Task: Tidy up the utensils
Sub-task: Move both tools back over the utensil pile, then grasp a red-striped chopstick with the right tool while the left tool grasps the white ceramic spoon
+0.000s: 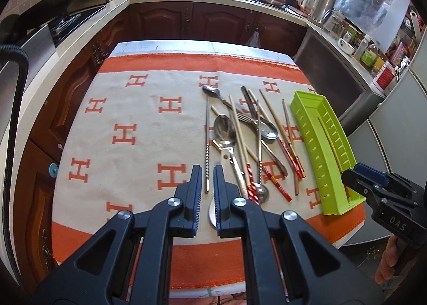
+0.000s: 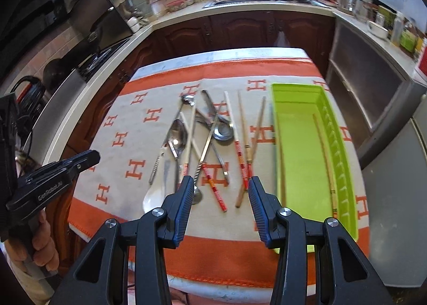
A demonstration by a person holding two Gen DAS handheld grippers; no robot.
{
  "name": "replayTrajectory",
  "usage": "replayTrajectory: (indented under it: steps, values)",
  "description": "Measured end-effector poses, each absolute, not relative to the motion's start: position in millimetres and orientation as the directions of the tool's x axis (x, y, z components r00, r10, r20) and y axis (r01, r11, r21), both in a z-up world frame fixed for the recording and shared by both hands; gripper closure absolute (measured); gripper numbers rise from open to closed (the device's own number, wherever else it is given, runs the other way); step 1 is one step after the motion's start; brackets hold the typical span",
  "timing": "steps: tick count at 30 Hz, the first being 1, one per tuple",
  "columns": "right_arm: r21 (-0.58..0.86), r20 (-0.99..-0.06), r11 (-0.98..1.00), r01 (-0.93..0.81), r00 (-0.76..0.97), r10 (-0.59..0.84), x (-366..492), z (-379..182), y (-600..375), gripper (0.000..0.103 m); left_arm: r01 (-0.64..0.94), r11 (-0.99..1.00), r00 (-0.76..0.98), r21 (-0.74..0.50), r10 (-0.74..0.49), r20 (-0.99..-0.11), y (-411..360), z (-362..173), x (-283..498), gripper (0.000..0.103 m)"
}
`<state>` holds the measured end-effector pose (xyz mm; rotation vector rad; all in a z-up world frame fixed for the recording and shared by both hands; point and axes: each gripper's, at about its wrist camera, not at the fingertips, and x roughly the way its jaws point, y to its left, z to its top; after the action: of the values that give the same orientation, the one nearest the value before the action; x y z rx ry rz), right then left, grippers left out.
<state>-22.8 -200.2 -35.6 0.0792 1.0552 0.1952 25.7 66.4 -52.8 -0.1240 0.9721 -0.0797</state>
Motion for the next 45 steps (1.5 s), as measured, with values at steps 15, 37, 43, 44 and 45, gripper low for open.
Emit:
replayTrajectory:
  steps: [15, 37, 43, 44, 45]
  values:
    - [0.238, -0.893, 0.942, -0.238, 0.327, 0.309, 48.7, -100.0, -146.5, 0.065, 0.096, 0.955, 0.409, -0.279, -0.294, -0.864, 71.1, -125.9, 72.8, 0.098]
    - [0.376, -0.891, 0.893, -0.248, 0.167, 0.422, 125.3, -198.3, -119.3, 0.096, 0.224, 0.871, 0.312, -0.437, -0.489, -0.815, 53.4, -182.0, 128.1, 0.098]
    - [0.364, -0.889, 0.902, -0.232, 0.201, 0.411, 116.4, -191.3, -127.9, 0.097, 0.227, 0.864, 0.285, -0.449, -0.500, -0.818, 50.5, -192.9, 128.0, 0.098]
    - [0.369, -0.888, 0.902, -0.227, 0.202, 0.414, 115.4, -190.0, -130.2, 0.097, 0.231, 0.863, 0.282, -0.450, -0.502, -0.817, 50.3, -193.6, 127.3, 0.098]
    - [0.376, -0.885, 0.900, -0.221, 0.203, 0.419, 114.6, -188.9, -133.4, 0.097, 0.237, 0.860, 0.278, -0.453, -0.506, -0.817, 48.7, -194.6, 127.0, 0.098]
